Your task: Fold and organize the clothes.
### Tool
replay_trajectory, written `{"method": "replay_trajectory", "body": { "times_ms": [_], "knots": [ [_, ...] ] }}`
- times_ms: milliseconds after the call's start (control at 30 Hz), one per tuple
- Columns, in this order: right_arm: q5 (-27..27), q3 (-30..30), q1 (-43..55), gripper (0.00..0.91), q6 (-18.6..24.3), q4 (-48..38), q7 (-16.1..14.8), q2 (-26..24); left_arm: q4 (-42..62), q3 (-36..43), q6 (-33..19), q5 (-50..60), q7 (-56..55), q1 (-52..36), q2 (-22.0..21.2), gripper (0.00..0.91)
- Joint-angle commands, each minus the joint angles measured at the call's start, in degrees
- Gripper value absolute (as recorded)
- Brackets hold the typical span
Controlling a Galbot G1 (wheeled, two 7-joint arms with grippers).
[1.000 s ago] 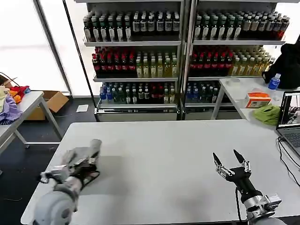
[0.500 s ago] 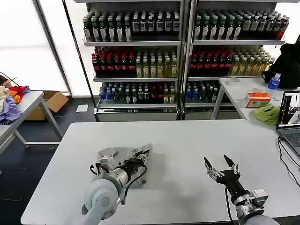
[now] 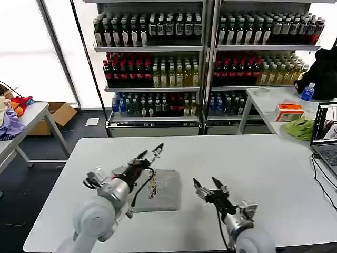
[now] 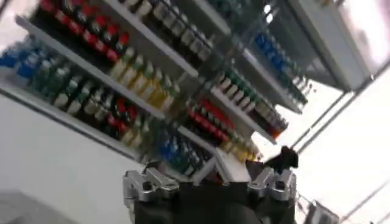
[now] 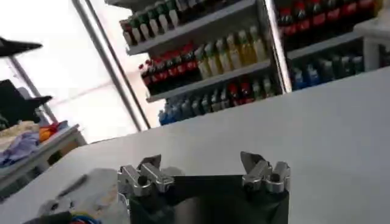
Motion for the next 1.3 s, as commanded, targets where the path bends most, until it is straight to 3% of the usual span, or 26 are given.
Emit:
{"method": "replay_trajectory", "body": {
  "times_ms": [33,167,300,333,367,433,467,500,967,1300],
  "knots": [
    [3.78,-15.69,9.71,0.907,-1.01,-10.37,5.25,3.54,-7.30,-19.06,-2.59,-0.60,4.30,12.38,0.00,0.907],
    [5.17,-16.03,10.13,0.907,0.76,-12.49,2.73,3.75,-9.76,-20.39,-3.03,-2.15,4.03,15.70,-2.49,0.907],
    [7.63,-15.47,10.98,0.887,0.89,-13.46,2.43,3.70,-11.02,-20.13,-3.17,-2.05,3.90,17.74,-4.54,0.907],
    [8.53,-15.46,11.25,0.806,0.79,-13.56,2.43,3.61,-11.27,-19.97,-3.15,-2.11,3.81,18.14,-4.96,0.907],
    [9.81,-15.38,11.56,0.625,0.54,-13.84,2.42,3.71,-11.50,-19.63,-3.15,-2.11,3.83,18.77,-5.58,0.907],
    [10.28,-15.44,12.18,0.423,0.28,-14.84,2.73,4.05,-12.11,-18.96,-3.16,-2.12,3.84,19.63,-7.15,0.907],
    [10.18,-15.53,12.41,0.393,0.02,-15.28,2.87,4.19,-12.40,-18.53,-3.14,-2.07,3.84,20.04,-7.80,0.907],
    [9.81,-15.64,12.56,0.000,-0.18,-15.64,3.11,4.49,-12.60,-18.21,-3.02,-1.93,3.84,20.46,-8.78,0.907],
    [9.93,-14.91,13.03,0.000,-0.01,-14.41,2.62,4.20,-13.22,-19.01,-3.03,-0.90,3.23,22.67,-11.02,0.907],
    [6.71,-8.85,9.25,0.000,-2.94,-8.93,3.34,-1.82,-13.64,-20.02,-3.00,-0.92,3.28,23.32,-11.54,0.907]
  ]
}}
